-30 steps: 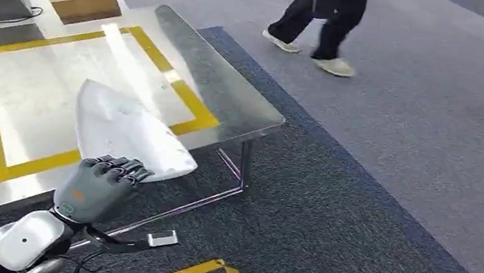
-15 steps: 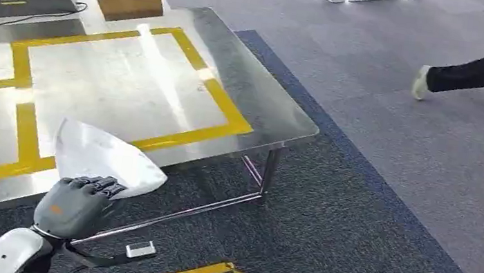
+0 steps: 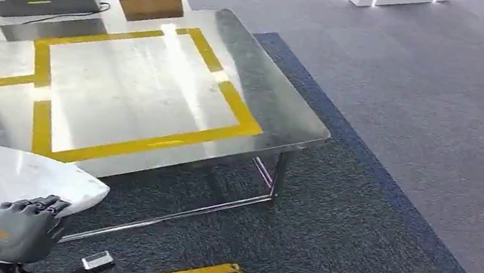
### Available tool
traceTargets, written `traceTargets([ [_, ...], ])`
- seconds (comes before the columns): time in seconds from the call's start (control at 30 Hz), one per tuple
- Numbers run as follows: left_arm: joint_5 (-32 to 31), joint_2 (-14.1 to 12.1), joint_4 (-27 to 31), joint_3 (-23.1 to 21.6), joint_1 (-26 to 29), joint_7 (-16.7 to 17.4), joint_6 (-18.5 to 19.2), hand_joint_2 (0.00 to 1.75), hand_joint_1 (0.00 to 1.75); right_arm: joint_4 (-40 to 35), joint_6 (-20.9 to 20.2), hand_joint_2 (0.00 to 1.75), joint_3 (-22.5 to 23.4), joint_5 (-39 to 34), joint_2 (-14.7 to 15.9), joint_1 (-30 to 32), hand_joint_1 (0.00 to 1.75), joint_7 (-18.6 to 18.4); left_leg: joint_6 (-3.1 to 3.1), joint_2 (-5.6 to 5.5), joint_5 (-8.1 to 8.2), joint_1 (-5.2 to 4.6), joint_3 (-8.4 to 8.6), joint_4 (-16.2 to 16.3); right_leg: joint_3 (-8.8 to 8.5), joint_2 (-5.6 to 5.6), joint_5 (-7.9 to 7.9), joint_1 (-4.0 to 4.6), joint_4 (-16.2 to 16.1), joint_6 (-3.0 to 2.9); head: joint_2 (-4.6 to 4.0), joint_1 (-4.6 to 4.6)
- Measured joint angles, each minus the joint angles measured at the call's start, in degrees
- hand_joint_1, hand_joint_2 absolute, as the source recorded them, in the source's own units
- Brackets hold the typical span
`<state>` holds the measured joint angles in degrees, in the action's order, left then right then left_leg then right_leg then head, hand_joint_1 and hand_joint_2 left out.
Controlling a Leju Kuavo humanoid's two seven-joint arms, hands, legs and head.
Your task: Take the parts from the cabinet and place them on the table.
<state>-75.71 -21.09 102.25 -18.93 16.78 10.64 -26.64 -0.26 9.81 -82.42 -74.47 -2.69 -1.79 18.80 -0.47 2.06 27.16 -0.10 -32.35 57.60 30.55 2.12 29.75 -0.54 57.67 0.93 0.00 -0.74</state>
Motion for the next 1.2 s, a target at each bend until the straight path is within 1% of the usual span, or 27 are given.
traceTargets([
  [0.07,-0.3,-0.1,0.3,0.6,0.5,0.0,-0.2,1.75,1.75,0.0,-0.1,0.0,0.0,0.0,0.0,0.0,0.0,0.0,0.43,-0.58,0.18,-0.03,-0.38,0.2,0.03,0.67,0.02,-0.06,-0.2,0.42,0.0,0.17],
  [0.13,-0.3,-0.3,0.4,1.0,1.3,0.1,-0.3,1.75,1.75,0.0,-0.1,0.0,0.0,0.0,0.1,-0.1,0.0,0.0,1.21,-1.26,-0.17,0.17,-0.11,-0.4,-0.44,1.28,0.21,-0.03,-0.5,1.16,0.0,0.11],
  [0.17,-0.4,-0.3,0.5,1.1,1.4,0.1,-0.3,1.75,1.75,0.0,-0.2,0.0,0.0,0.0,0.3,-0.1,0.0,0.0,1.48,-1.44,-0.35,0.45,0.07,-0.6,0.29,0.12,1.05,-0.19,0.5,1.44,0.0,0.26],
  [0.2,-0.4,-0.3,0.7,1.2,1.4,0.1,-0.4,1.75,1.75,0.0,-0.2,0.0,0.0,0.0,0.3,-0.2,0.0,0.0,1.81,-1.66,-0.34,0.52,0.04,-0.6,1.49,-0.92,2.93,-0.21,3.2,1.47,0.0,0.57],
  [0.27,-0.4,-0.3,0.8,1.3,1.5,0.1,-0.4,1.75,1.75,0.0,-0.2,0.0,0.0,0.2,0.3,-0.1,0.0,0.0,2.01,-2.21,-0.32,0.45,0.02,-0.6,6.03,-1.66,7.27,-0.24,12.6,1.66,0.0,0.67],
  [0.3,-0.4,-0.3,0.8,1.3,1.6,0.1,-0.4,1.75,1.75,0.0,-0.2,0.0,0.0,0.3,0.3,0.0,0.0,0.0,2.02,-2.48,-0.3,0.38,0.01,-0.6,8.24,-1.81,8.39,-0.17,16.6,1.72,0.0,0.74],
  [0.33,-0.4,-0.3,0.8,1.3,1.7,0.1,-0.4,1.75,1.75,0.0,-0.2,0.0,0.0,0.3,0.4,0.1,0.0,0.0,2.04,-2.82,-0.29,0.34,0.07,-0.6,9.04,-1.89,7.89,-0.17,17.6,1.68,0.0,0.68],
  [0.37,-0.4,-0.2,0.8,1.3,1.7,0.1,-0.4,1.75,1.75,0.1,-0.2,0.0,0.1,0.3,0.4,0.1,0.0,0.0,2.07,-3.17,-0.25,0.33,0.13,-0.6,8.53,-1.9,6.12,-0.15,16.0,1.59,0.0,0.72],
  [0.4,-0.4,-0.2,0.8,1.3,1.7,0.1,-0.4,1.75,1.75,0.1,-0.2,0.0,0.1,0.3,0.5,0.1,0.0,0.0,2.02,-3.55,-0.21,0.33,0.24,-0.6,6.94,-1.97,3.58,-0.16,12.3,1.46,0.0,0.72],
  [0.43,-0.4,-0.2,0.8,1.4,1.7,0.1,-0.4,1.75,1.75,0.1,-0.2,0.0,0.1,0.3,0.5,0.1,0.0,0.0,1.93,-3.93,-0.16,0.34,0.39,-0.6,4.58,-2.19,0.83,-0.16,7.1,1.24,0.0,0.72],
  [0.47,-0.4,-0.2,0.8,1.4,1.7,0.1,-0.4,1.75,1.75,0.2,-0.2,0.0,0.1,0.3,0.6,0.0,0.0,0.0,1.76,-4.23,-0.04,0.34,0.51,-0.6,2.09,-3.14,-1.33,-0.21,2.0,0.99,0.0,0.76],
  [0.5,-0.4,-0.3,0.8,1.4,1.7,0.1,-0.4,1.75,1.75,0.2,-0.2,0.0,0.1,0.3,0.6,-0.1,0.0,0.0,1.4,-4.44,0.18,-0.06,0.33,-0.3,1.09,-4.41,-0.45,-0.27,-0.1,0.72,0.0,0.65],
  [0.6,-0.4,-0.3,0.8,1.5,1.9,0.1,-0.4,1.75,1.75,0.2,-0.2,0.0,0.1,0.3,0.6,0.0,0.0,0.0,0.44,-5.19,-0.15,0.42,0.04,-0.3,0.75,-3.76,-0.68,0.09,0.0,0.1,0.0,0.65],
  [0.63,-0.4,-0.3,0.9,1.5,2.0,0.1,-0.4,1.75,1.75,0.2,-0.2,0.0,0.1,0.3,0.6,0.0,0.0,0.0,0.11,-5.43,-0.08,0.39,0.06,-0.3,0.64,-3.52,-0.89,-0.13,-0.3,-0.28,0.0,0.67],
  [0.67,-0.4,-0.4,0.9,1.5,2.0,0.1,-0.4,1.75,1.75,0.2,-0.2,0.0,0.1,0.3,0.5,-0.1,0.0,0.0,-0.18,-4.93,0.54,0.43,0.02,0.3,0.4,-2.95,-1.13,-0.42,-0.6,-0.69,0.0,0.61],
  [0.7,-0.4,-0.5,1.0,1.5,1.9,0.1,-0.5,1.75,1.75,0.2,-0.2,0.0,0.1,0.3,0.5,-0.1,0.0,0.0,-0.56,-3.8,2.17,0.42,-1.02,2.4,0.36,-2.75,-1.04,-0.44,-0.7,-1.05,0.0,0.13],
  [0.77,-0.4,-0.5,1.0,1.5,1.9,0.1,-0.5,1.75,1.75,0.3,-0.2,0.0,0.1,0.3,0.5,0.0,0.0,0.0,-1.08,-2.87,6.57,0.76,-5.06,11.0,0.37,-1.96,-0.92,-0.36,-0.7,-1.32,0.0,0.2],
  [0.8,-0.5,-0.5,1.0,1.5,2.0,0.1,-0.5,1.75,1.75,0.3,-0.2,0.0,0.2,0.2,0.6,0.1,0.0,0.0,-1.26,-2.75,8.04,0.84,-7.06,15.0,0.41,-1.62,-0.87,-0.31,-0.6,-1.36,0.0,0.17],
  [0.83,-0.5,-0.5,1.0,1.5,2.0,0.1,-0.5,1.75,1.75,0.3,-0.2,0.0,0.2,0.2,0.6,0.1,0.0,0.0,-1.39,-2.72,8.21,0.89,-8.14,17.1,0.39,-1.24,-0.83,-0.3,-0.6,-1.37,0.0,0.15],
  [0.87,-0.6,-0.5,1.0,1.5,2.1,0.3,-0.5,1.75,1.75,0.3,-0.2,0.0,0.2,0.2,0.6,0.1,0.0,0.1,-1.41,-2.69,6.92,0.9,-7.83,16.3,0.32,-0.93,-0.76,-0.29,-0.6,-1.34,0.0,0.17],
  [0.9,-0.7,-0.5,1.0,1.4,2.1,0.6,-0.5,1.75,1.75,0.3,-0.2,0.0,0.2,0.2,0.6,0.0,0.0,0.1,-1.32,-2.56,4.64,0.9,-6.35,13.2,0.19,-0.67,-0.66,-0.29,-0.6,-1.28,0.0,0.15],
  [0.97,-0.7,-0.5,1.0,1.5,2.2,1.1,-0.5,1.75,1.75,0.3,-0.2,0.0,0.2,0.2,0.6,0.0,0.0,0.1,-0.84,-1.63,-0.18,0.85,-1.3,3.7,-0.31,-0.19,-0.4,-0.29,-0.6,-0.92,0.0,0.13],
  [1.0,-0.7,-0.5,1.0,1.5,2.1,1.3,-0.6,1.75,1.75,0.3,-0.2,0.0,0.2,0.2,0.6,0.0,0.0,0.1,-0.55,-0.29,0.02,0.54,0.12,0.9,-0.45,-0.01,-0.22,-0.05,-0.6,-0.62,0.0,0.15],
  [1.03,-0.7,-0.6,1.0,1.5,2.1,1.5,-0.8,1.75,1.75,0.3,-0.2,0.0,0.2,0.2,0.6,0.0,0.0,0.1,-0.13,-0.5,0.47,0.29,0.47,-0.2,-0.32,0.15,0.03,0.23,-0.3,-0.21,0.0,0.15],
  [1.13,-0.5,-0.7,1.0,1.9,3.1,2.1,-1.0,1.75,1.75,0.3,-0.2,0.0,0.2,0.2,0.6,0.0,0.0,0.0,0.78,-1.23,0.42,0.14,0.18,-0.1,-0.66,1.11,0.04,0.13,-0.7,0.63,0.0,0.28],
  [1.17,-0.5,-0.7,1.0,2.1,3.2,2.2,-1.0,1.75,1.75,0.3,-0.2,0.0,0.2,0.2,0.7,-0.1,0.0,0.0,1.3,-1.47,0.05,0.67,0.47,-0.7,-0.18,0.95,0.54,-0.05,-0.5,0.99,0.02,0.19],
  [1.2,-0.4,-0.8,1.0,2.3,3.4,2.5,-1.2,1.75,1.75,0.3,-0.1,0.0,0.2,0.2,0.9,-0.1,0.0,0.1,1.43,-1.6,0.03,0.61,0.49,-0.7,0.44,-0.36,1.78,-0.02,1.2,1.24,0.0,0.5],
])
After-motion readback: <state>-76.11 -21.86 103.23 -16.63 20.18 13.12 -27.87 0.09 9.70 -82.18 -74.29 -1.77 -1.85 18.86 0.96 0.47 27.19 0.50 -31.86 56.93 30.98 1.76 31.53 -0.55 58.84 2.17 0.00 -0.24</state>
